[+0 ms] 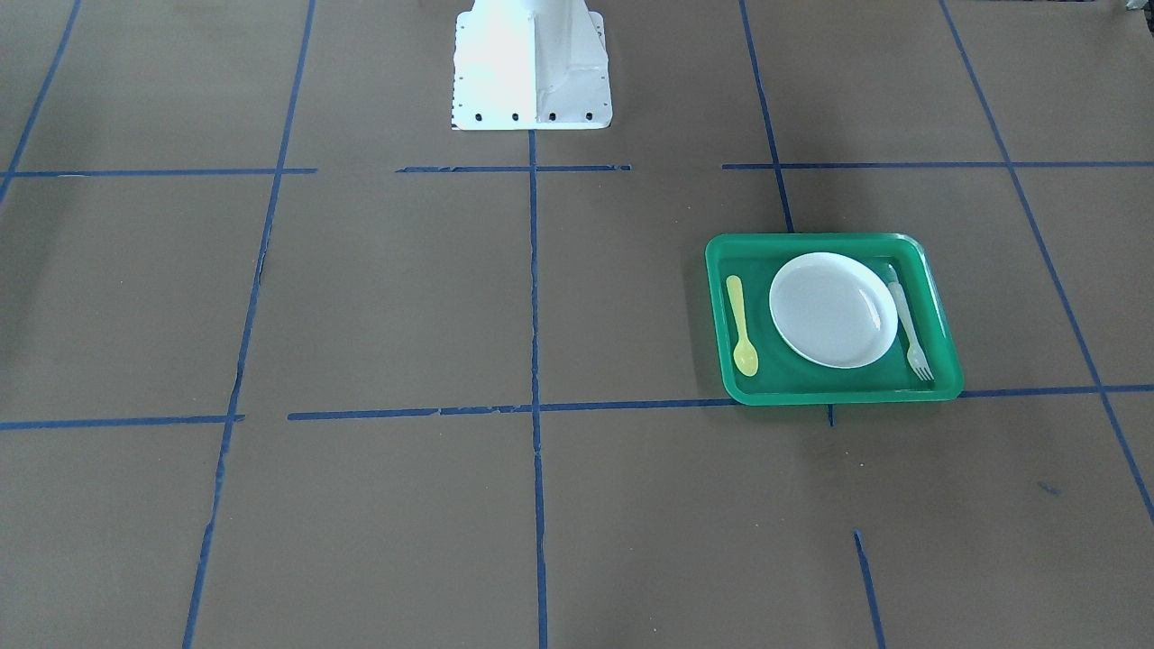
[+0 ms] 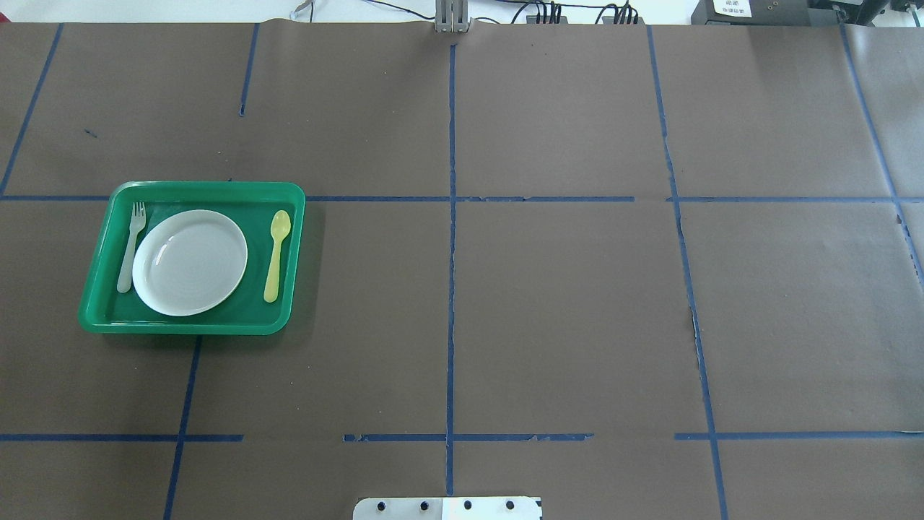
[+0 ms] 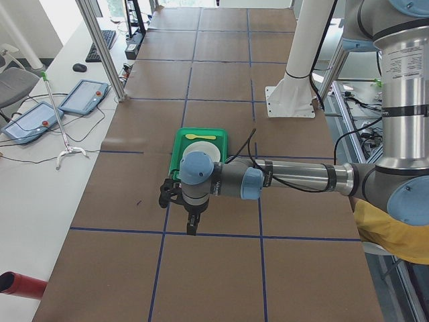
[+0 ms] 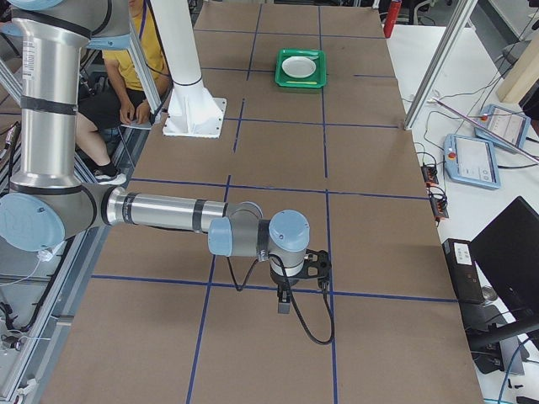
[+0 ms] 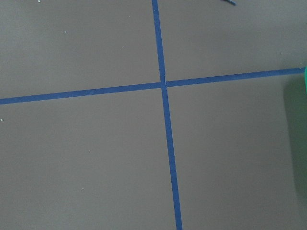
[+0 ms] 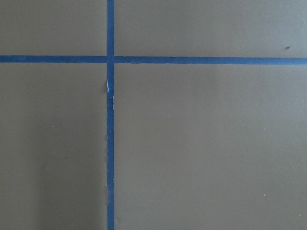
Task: Place fork
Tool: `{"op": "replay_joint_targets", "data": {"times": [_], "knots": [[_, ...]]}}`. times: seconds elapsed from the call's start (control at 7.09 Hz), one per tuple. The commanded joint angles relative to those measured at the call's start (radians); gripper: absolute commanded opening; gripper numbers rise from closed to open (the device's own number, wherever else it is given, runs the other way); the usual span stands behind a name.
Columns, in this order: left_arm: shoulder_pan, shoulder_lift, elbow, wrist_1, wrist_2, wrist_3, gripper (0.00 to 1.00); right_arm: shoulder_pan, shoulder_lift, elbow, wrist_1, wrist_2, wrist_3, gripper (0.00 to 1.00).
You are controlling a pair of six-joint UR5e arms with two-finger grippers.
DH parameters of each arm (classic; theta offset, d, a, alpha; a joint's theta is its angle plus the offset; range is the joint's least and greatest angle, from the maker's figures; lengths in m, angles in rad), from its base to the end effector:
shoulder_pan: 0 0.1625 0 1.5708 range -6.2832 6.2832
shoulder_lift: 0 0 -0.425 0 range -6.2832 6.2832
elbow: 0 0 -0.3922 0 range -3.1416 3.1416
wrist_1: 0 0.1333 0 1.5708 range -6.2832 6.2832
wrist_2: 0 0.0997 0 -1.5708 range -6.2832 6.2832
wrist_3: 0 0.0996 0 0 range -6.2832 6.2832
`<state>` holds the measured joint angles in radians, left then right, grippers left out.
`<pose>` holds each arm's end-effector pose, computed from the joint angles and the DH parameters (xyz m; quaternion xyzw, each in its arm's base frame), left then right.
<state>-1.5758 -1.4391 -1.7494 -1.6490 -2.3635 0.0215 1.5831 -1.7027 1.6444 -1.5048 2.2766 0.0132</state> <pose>-0.0646 -0.4433 0.6224 0.0628 0.3845 0.0317 0.9204 0.0741 -0.4350 0.6817 0.0035 -0.3456 0.0106 0.9383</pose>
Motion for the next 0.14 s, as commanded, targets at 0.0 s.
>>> {"op": "replay_joint_targets", "data": {"times": [0.0], "knots": [[0.000, 0.003, -0.005, 0.000, 0.001, 0.000, 1.00, 0.000, 0.000, 0.000, 0.000, 0.001, 0.001, 1.00]]}}
